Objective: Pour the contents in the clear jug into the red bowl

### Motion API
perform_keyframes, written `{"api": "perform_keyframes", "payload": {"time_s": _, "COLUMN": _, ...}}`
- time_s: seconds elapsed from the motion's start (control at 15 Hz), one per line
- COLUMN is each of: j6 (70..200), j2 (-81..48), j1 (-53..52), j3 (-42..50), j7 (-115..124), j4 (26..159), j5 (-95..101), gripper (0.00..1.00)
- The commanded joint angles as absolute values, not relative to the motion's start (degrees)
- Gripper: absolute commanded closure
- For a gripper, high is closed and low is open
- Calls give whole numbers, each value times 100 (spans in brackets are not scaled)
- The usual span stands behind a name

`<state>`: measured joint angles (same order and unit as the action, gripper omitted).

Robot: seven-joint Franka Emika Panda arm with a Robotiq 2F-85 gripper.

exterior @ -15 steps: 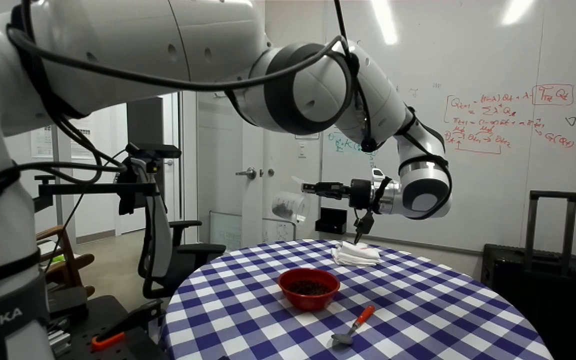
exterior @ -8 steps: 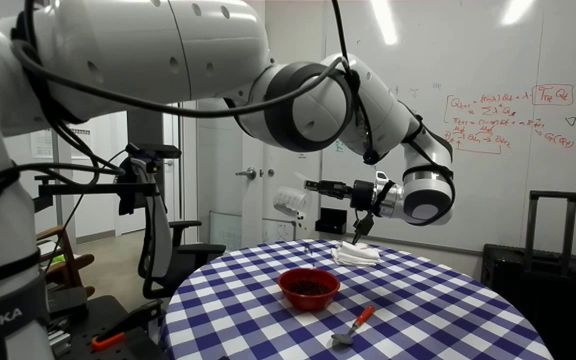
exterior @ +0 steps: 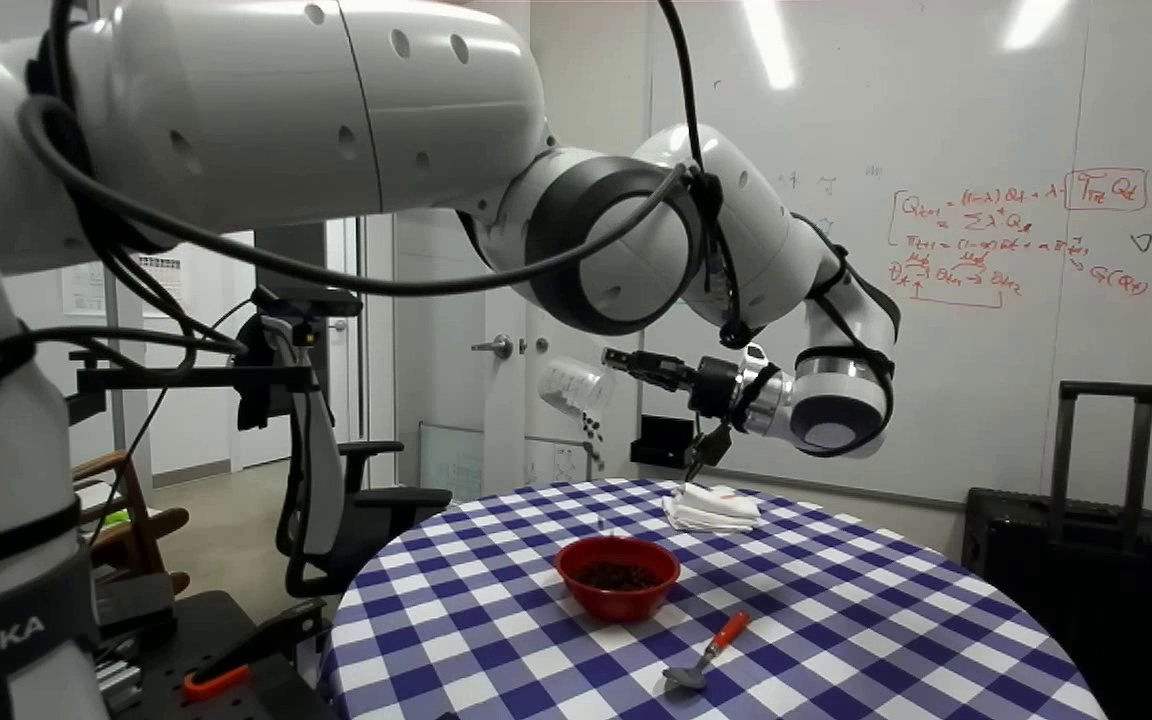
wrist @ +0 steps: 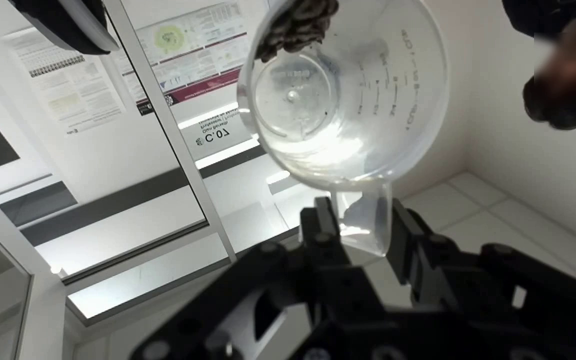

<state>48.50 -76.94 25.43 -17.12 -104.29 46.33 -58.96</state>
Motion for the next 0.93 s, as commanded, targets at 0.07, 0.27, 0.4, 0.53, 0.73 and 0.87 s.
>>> {"api": "perform_keyframes", "payload": {"time_s": 0.07, "j6": 4694, "j2": -8021, "j1": 2781, "j3": -2196, "j7": -10024, "j4": 4339, "j5": -5898, "gripper": 93}}
{"api": "perform_keyframes", "payload": {"time_s": 0.27, "j6": 4694, "j2": -8129, "j1": 2897, "j3": -2348, "j7": -9919, "j4": 4298, "j5": -5931, "gripper": 93}}
{"api": "perform_keyframes", "payload": {"time_s": 0.4, "j6": 4693, "j2": -8200, "j1": 2994, "j3": -2499, "j7": -9854, "j4": 4285, "j5": -5945, "gripper": 93}}
{"api": "perform_keyframes", "payload": {"time_s": 0.53, "j6": 4694, "j2": -8276, "j1": 3085, "j3": -2661, "j7": -9793, "j4": 4273, "j5": -5950, "gripper": 93}}
{"api": "perform_keyframes", "payload": {"time_s": 0.73, "j6": 4694, "j2": -8368, "j1": 3201, "j3": -2908, "j7": -9692, "j4": 4259, "j5": -5944, "gripper": 93}}
{"api": "perform_keyframes", "payload": {"time_s": 0.87, "j6": 4695, "j2": -8418, "j1": 3242, "j3": -3004, "j7": -9645, "j4": 4237, "j5": -5965, "gripper": 93}}
